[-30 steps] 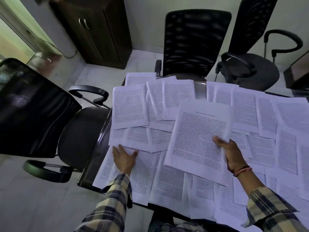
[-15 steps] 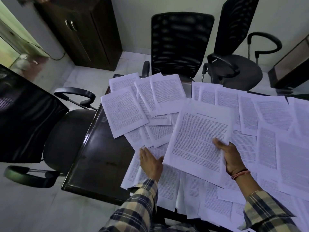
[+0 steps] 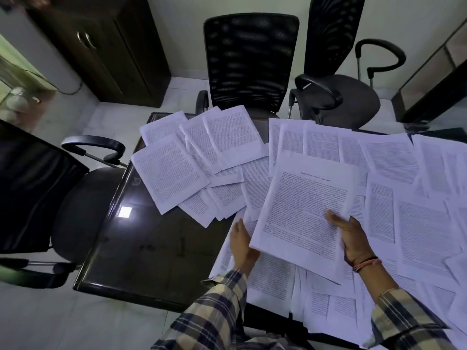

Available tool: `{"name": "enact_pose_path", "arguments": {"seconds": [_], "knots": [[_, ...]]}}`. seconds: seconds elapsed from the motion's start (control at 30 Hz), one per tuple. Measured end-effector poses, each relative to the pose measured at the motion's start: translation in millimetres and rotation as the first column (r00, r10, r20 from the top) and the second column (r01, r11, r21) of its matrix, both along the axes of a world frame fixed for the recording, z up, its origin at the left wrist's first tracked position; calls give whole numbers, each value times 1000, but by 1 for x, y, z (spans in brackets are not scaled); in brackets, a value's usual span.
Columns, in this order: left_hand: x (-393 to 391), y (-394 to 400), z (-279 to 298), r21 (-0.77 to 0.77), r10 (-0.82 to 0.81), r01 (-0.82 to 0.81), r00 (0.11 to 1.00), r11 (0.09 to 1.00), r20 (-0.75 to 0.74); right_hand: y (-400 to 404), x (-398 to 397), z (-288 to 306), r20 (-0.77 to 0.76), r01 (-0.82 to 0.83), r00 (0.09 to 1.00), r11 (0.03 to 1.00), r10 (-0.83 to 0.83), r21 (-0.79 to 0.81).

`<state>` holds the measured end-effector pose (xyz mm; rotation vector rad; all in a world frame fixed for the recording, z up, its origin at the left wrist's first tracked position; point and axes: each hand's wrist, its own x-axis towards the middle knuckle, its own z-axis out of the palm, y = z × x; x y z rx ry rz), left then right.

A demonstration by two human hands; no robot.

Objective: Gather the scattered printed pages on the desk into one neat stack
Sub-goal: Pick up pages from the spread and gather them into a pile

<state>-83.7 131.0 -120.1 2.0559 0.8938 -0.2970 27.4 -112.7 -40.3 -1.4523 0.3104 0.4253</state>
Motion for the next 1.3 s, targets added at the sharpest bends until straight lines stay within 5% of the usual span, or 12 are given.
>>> {"name": "enact_pose_path", "arguments": {"seconds": [0.13, 0.3, 0.57, 0.93, 1.0, 1.07, 1.17, 1.3], "knots": [[5, 66, 2, 147, 328, -329, 944, 933, 31, 4, 0, 0, -7, -15, 1000, 1000, 15, 14], [29, 155, -9, 157, 447, -431, 891, 889, -86, 17, -4, -1, -24, -22, 999, 1000, 22, -2], [62, 189, -31, 94, 186, -175, 975, 980, -125, 27, -13, 1, -29, 40, 999, 999, -41, -11], [76, 187, -20, 94, 123, -117, 991, 989, -54, 64, -20, 1, -60, 86, 995, 996, -85, 6], [66, 184, -7, 29, 201, -204, 976, 979, 82, 79, -23, -1, -58, 56, 997, 998, -55, 7], [55, 184, 9, -293, 290, -240, 946, 926, 142, 102, -25, -4, -78, 19, 997, 1000, -19, 2], [30, 190, 33, -799, 236, -142, 972, 585, 0, 144, -29, -11, -146, -58, 987, 996, 67, 65], [-8, 225, 41, -837, 80, -27, 997, 547, 20, 203, -42, -27, -183, -185, 964, 981, 193, 57]]}}
